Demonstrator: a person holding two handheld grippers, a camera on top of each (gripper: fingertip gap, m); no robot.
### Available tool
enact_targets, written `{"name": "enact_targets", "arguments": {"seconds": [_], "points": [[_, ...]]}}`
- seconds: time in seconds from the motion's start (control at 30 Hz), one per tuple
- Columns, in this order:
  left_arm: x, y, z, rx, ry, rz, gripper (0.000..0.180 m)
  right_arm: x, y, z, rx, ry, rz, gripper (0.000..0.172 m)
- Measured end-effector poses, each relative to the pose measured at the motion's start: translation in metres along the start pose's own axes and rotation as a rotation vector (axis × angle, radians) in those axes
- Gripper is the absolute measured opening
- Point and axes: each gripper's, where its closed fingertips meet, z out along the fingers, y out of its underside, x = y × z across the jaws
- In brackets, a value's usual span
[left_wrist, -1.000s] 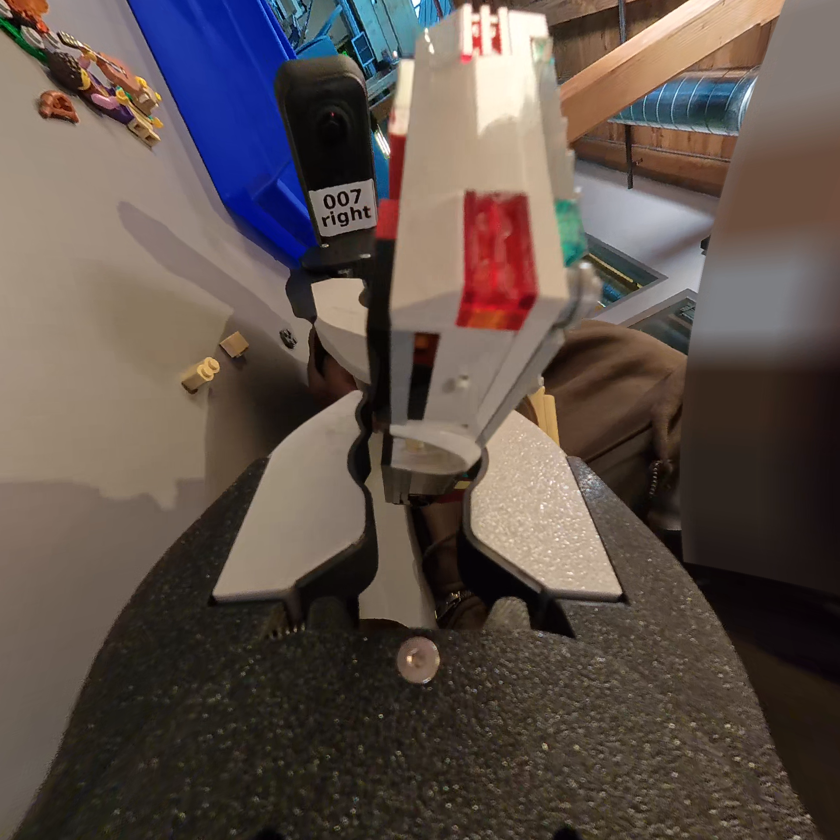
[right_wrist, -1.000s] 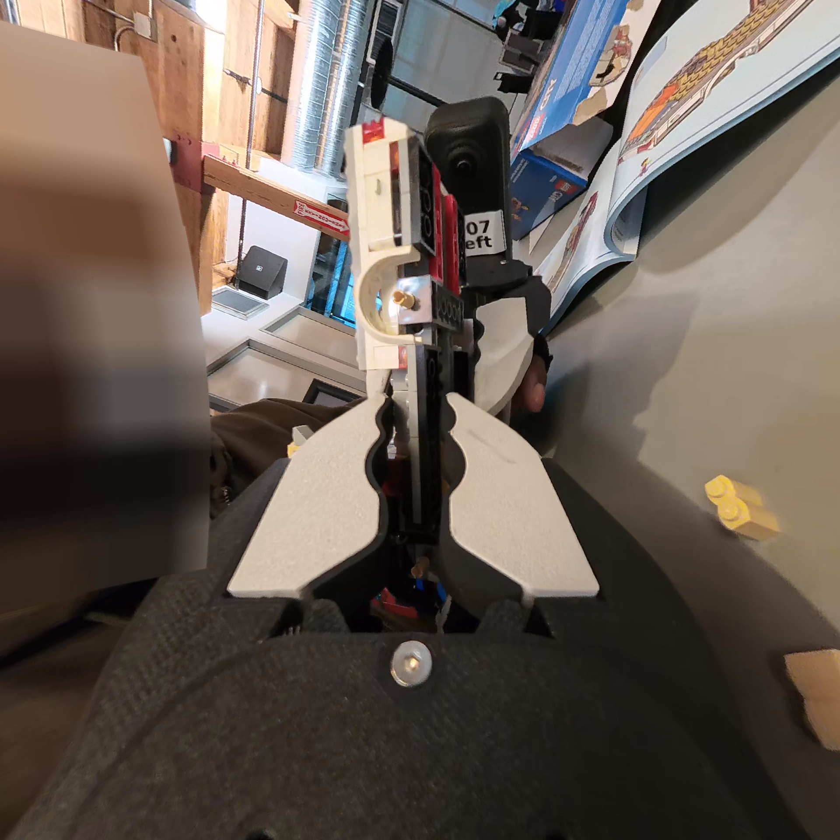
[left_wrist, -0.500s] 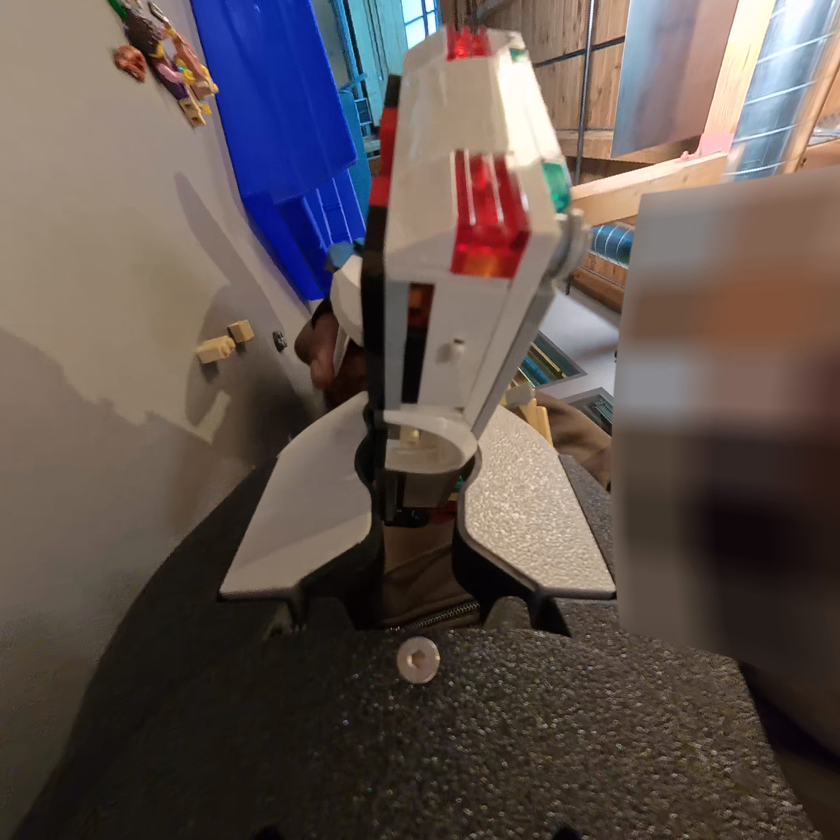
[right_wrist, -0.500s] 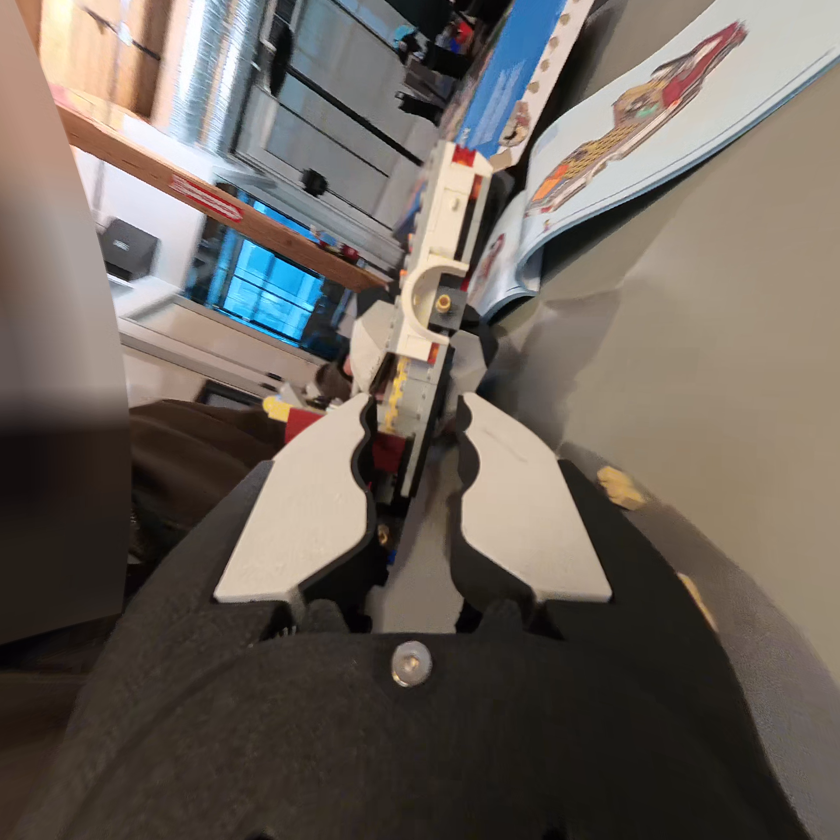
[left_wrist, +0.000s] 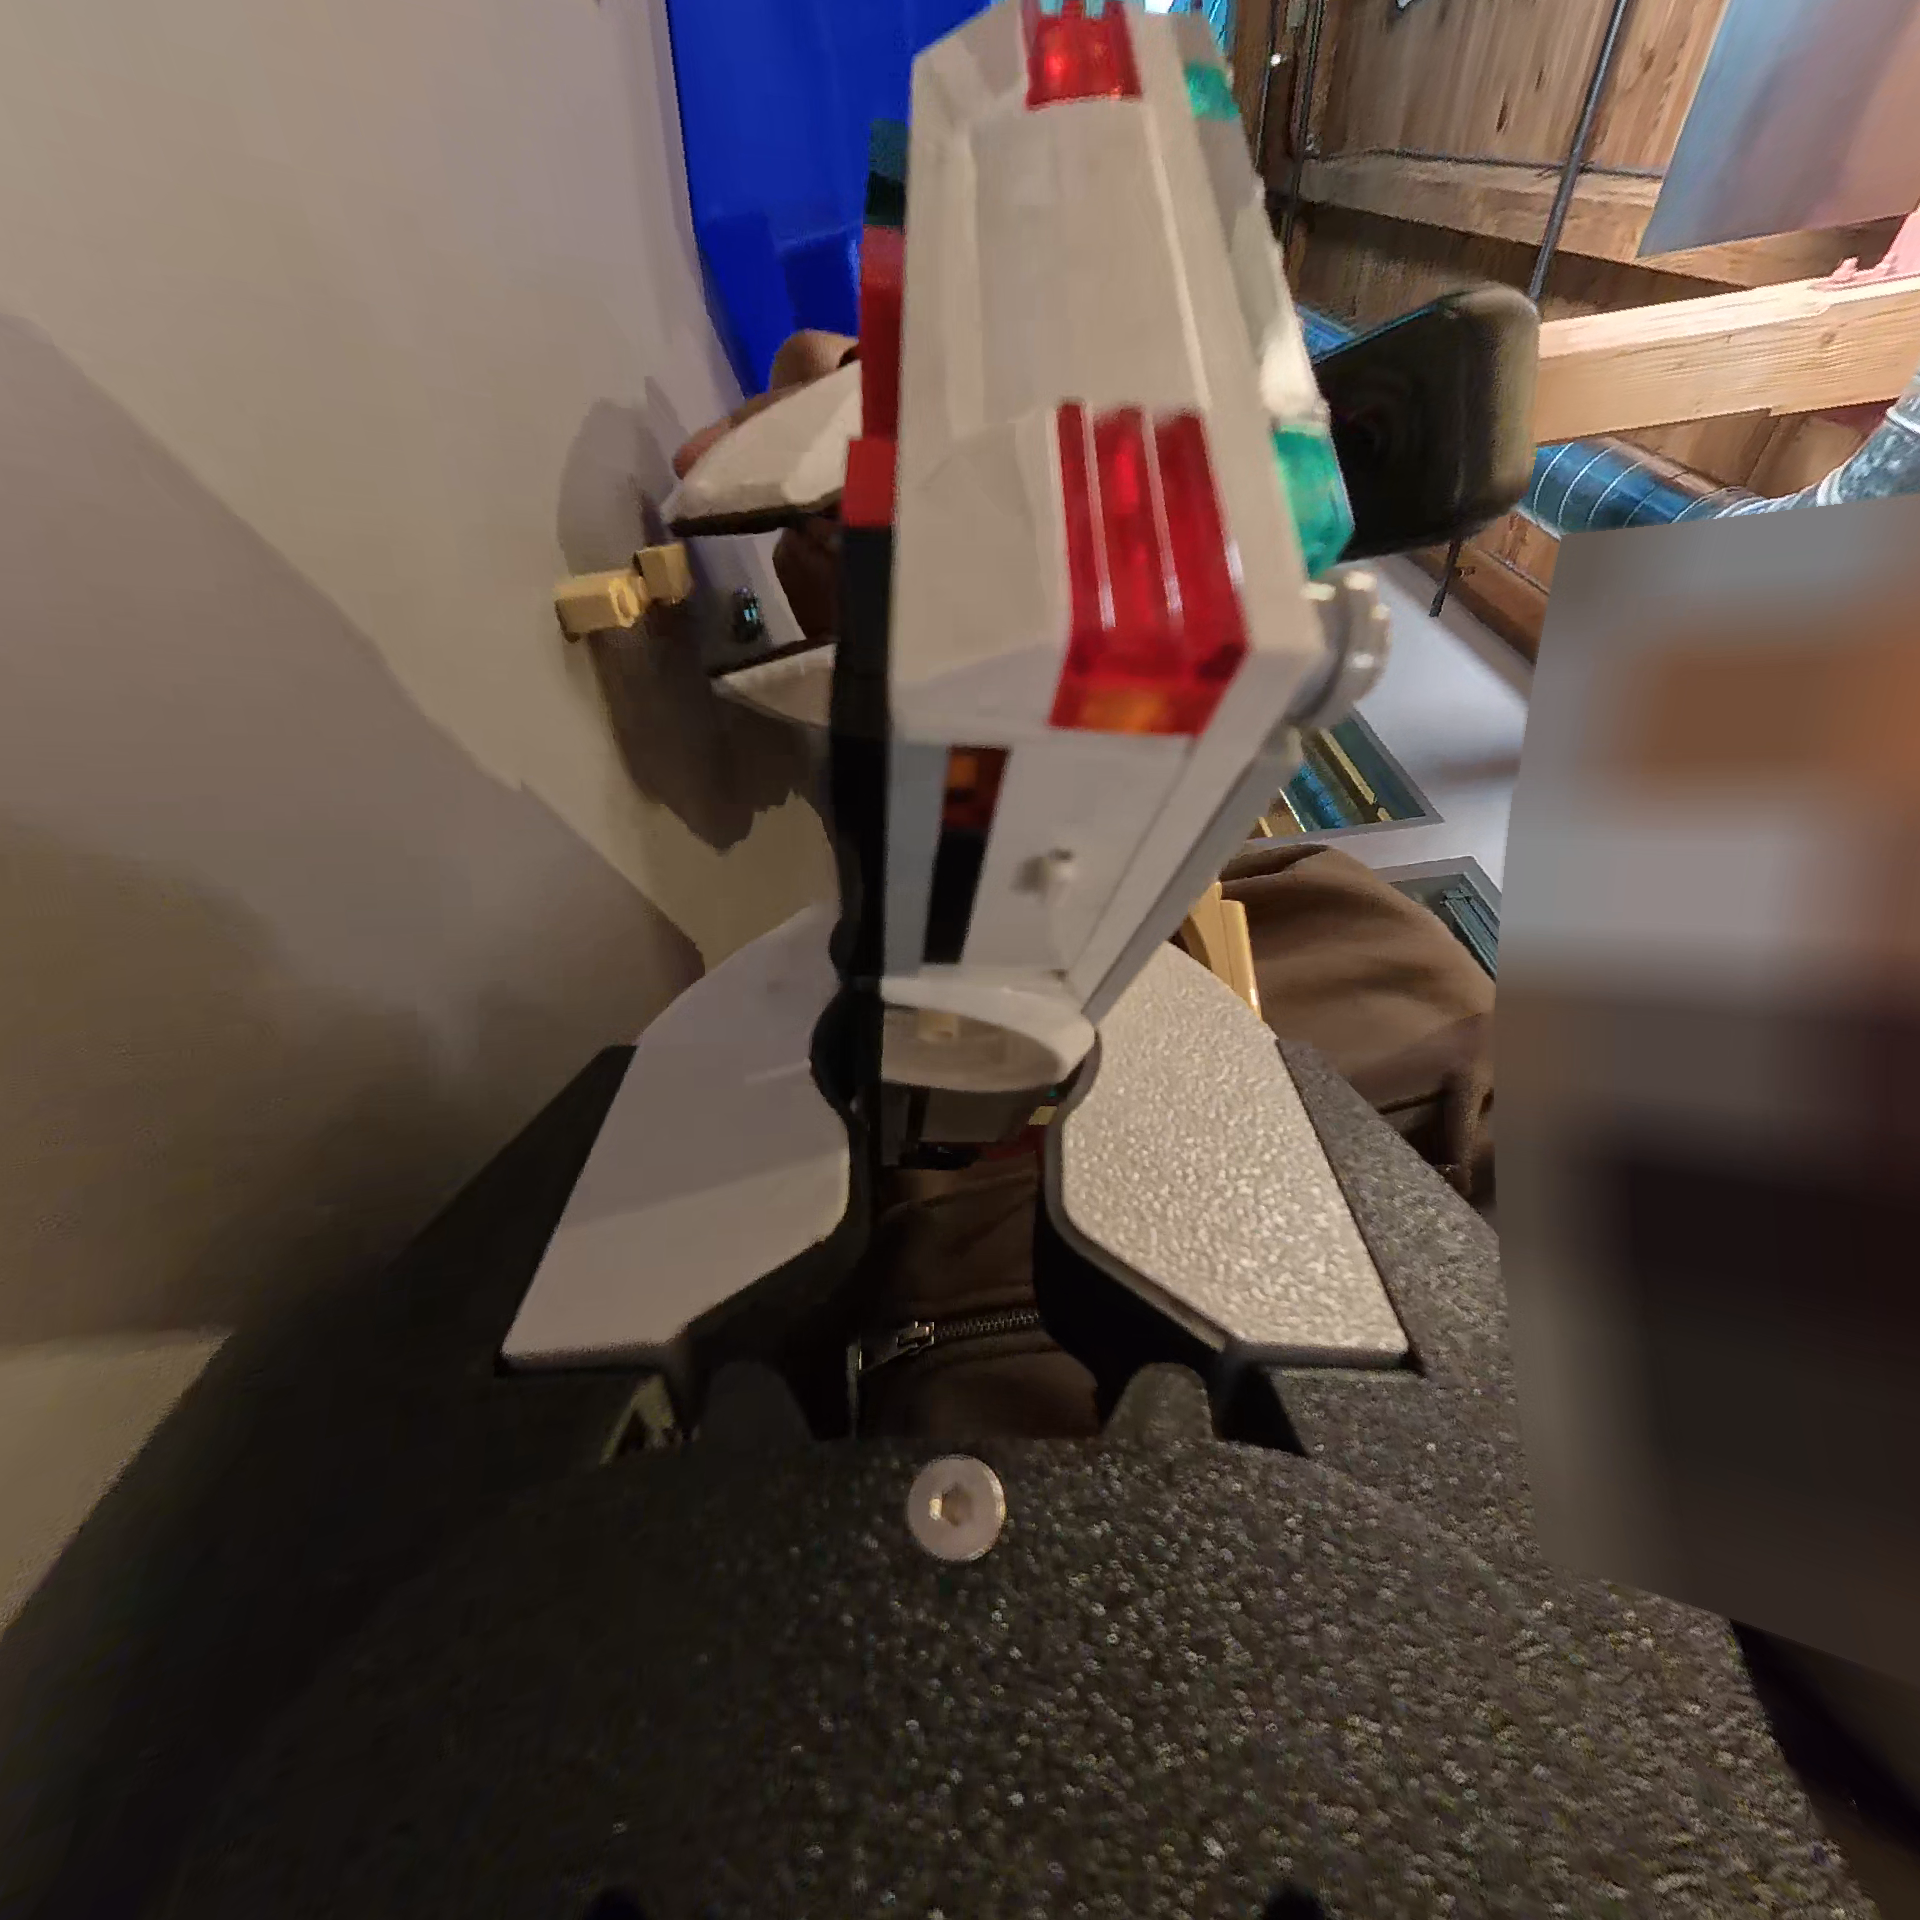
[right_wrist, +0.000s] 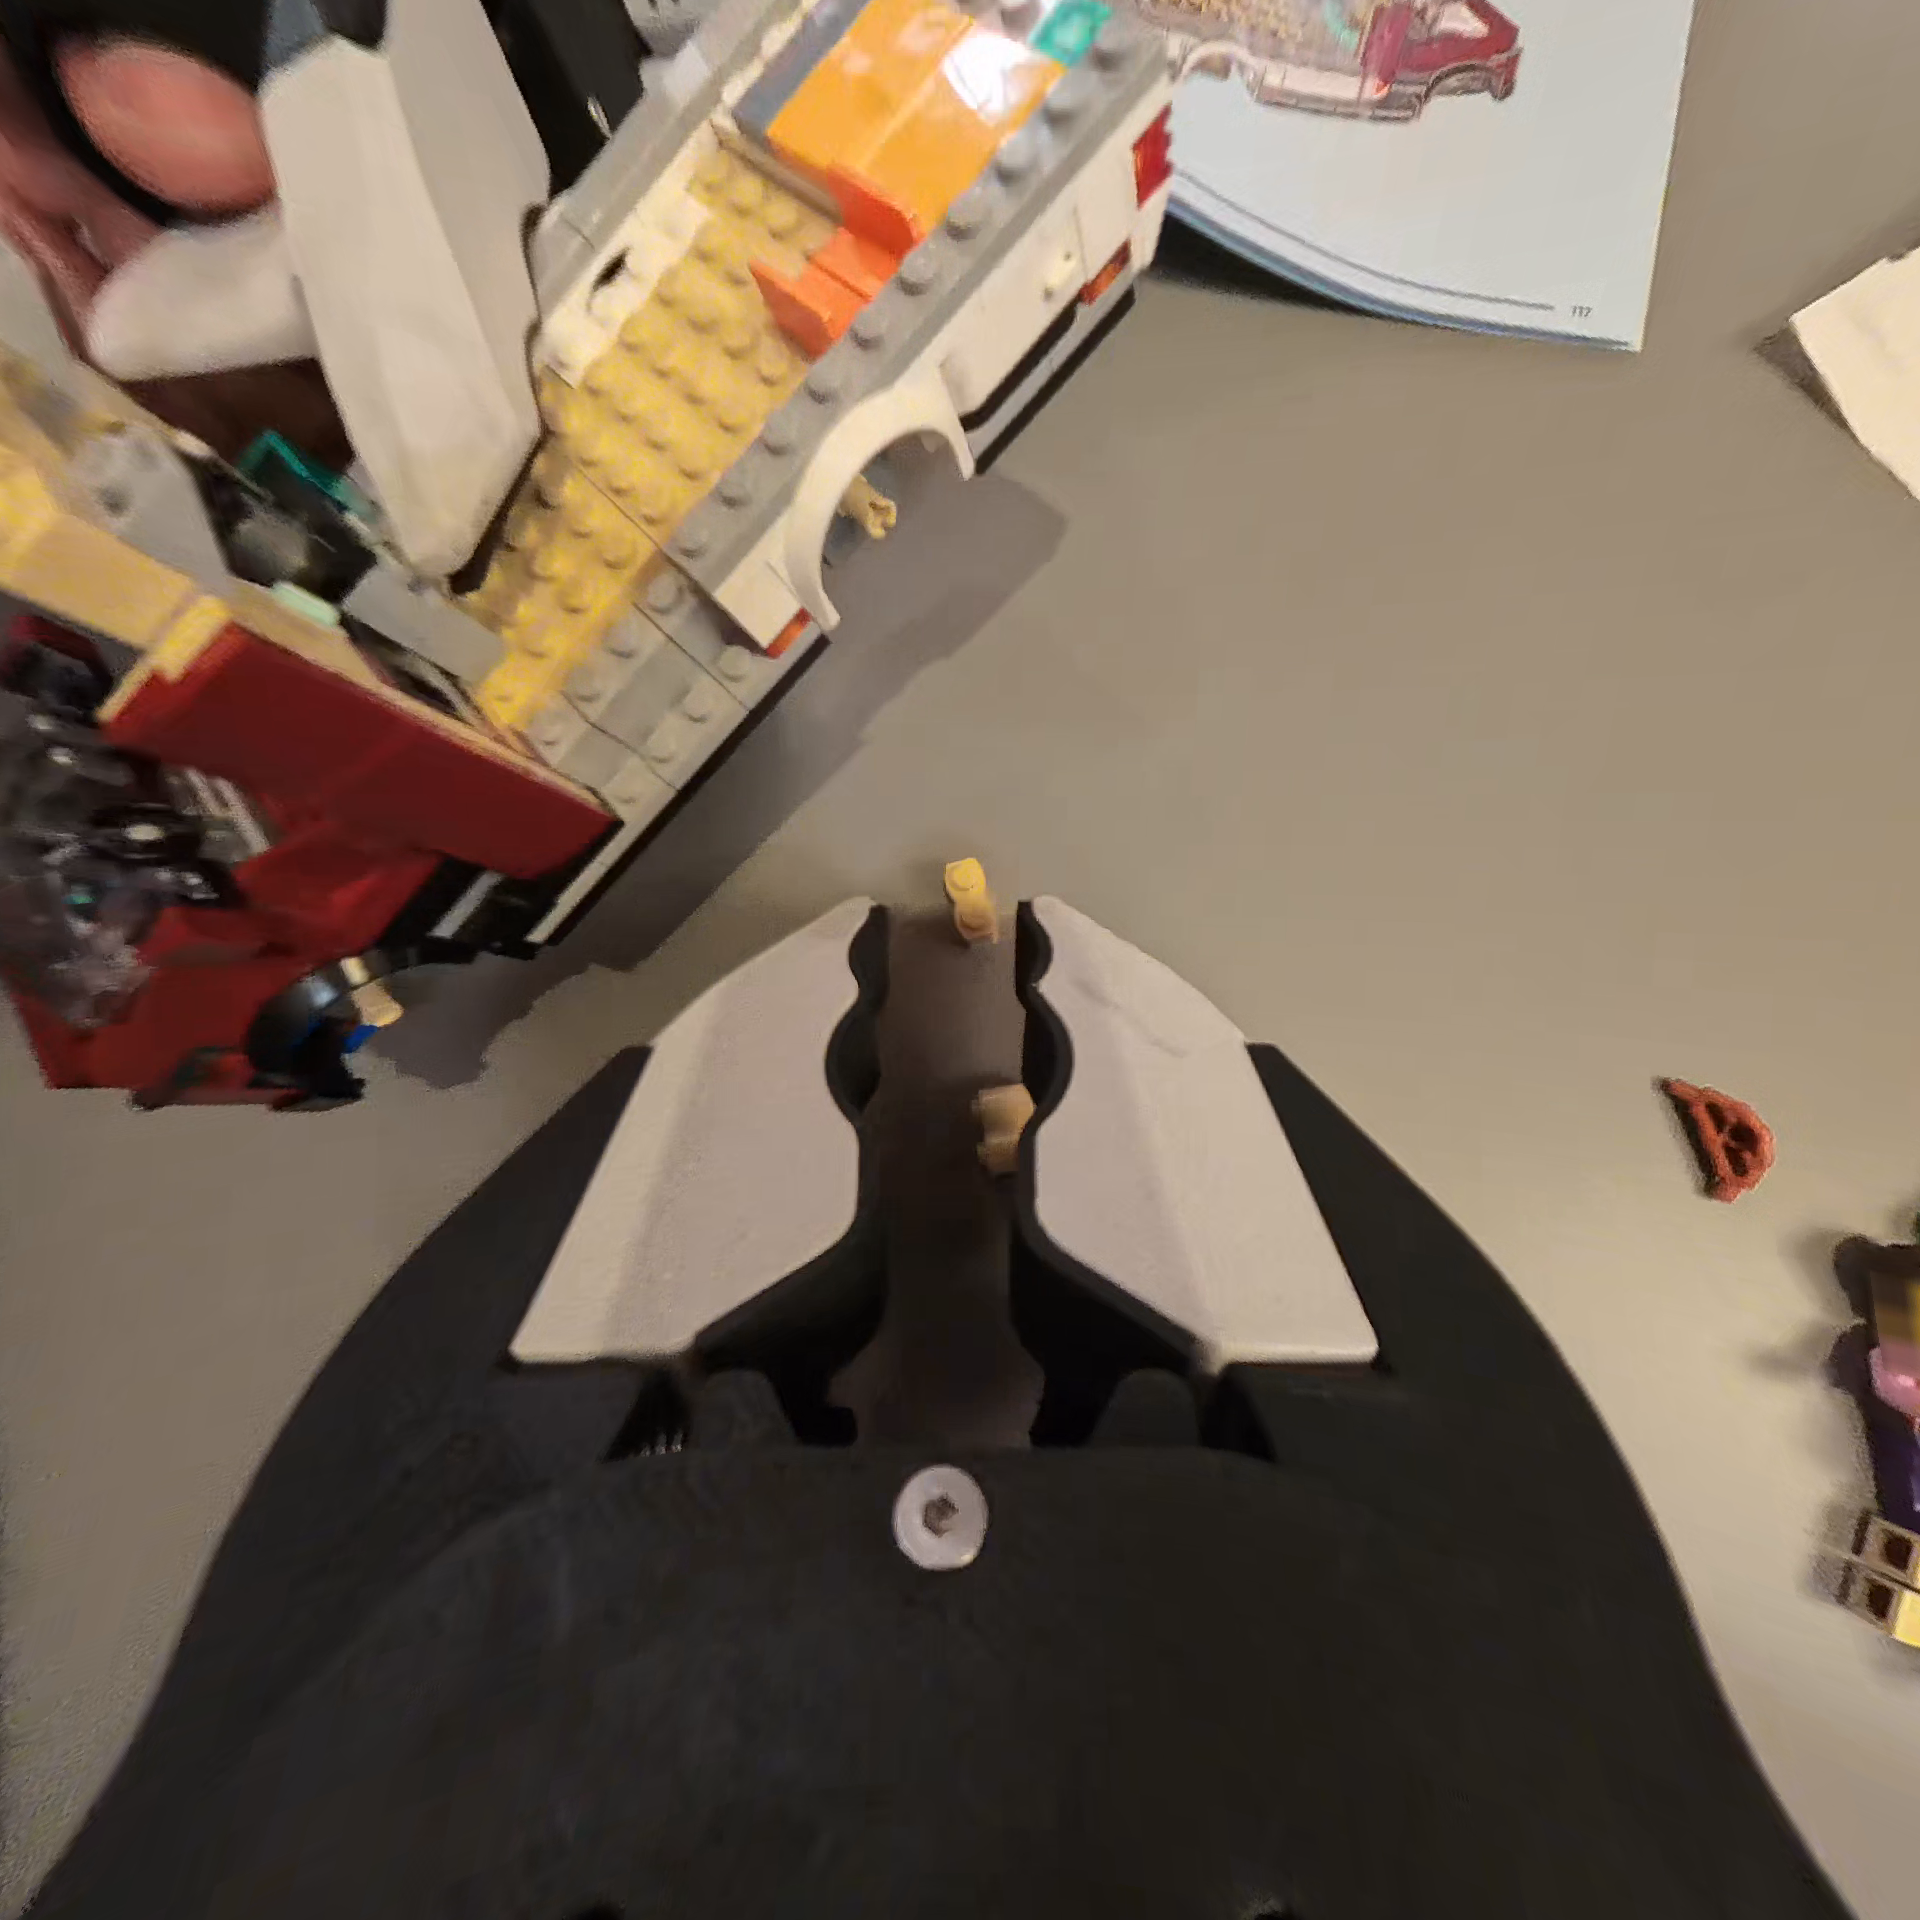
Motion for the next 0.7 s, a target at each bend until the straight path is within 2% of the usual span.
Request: {"name": "enact_targets", "arguments": {"seconds": [0.53,0.7], "points": [[-0.005,0.007,0.005,-0.034,-0.023,-0.019,0.032,0.005,0.003,0.015,-0.056,0.033,-0.076,0.007],[-0.007,0.009,0.007,-0.04,-0.027,-0.034,0.032,-0.002,-0.027,-0.01,0.093,-0.02,-0.109,0.007]]}}
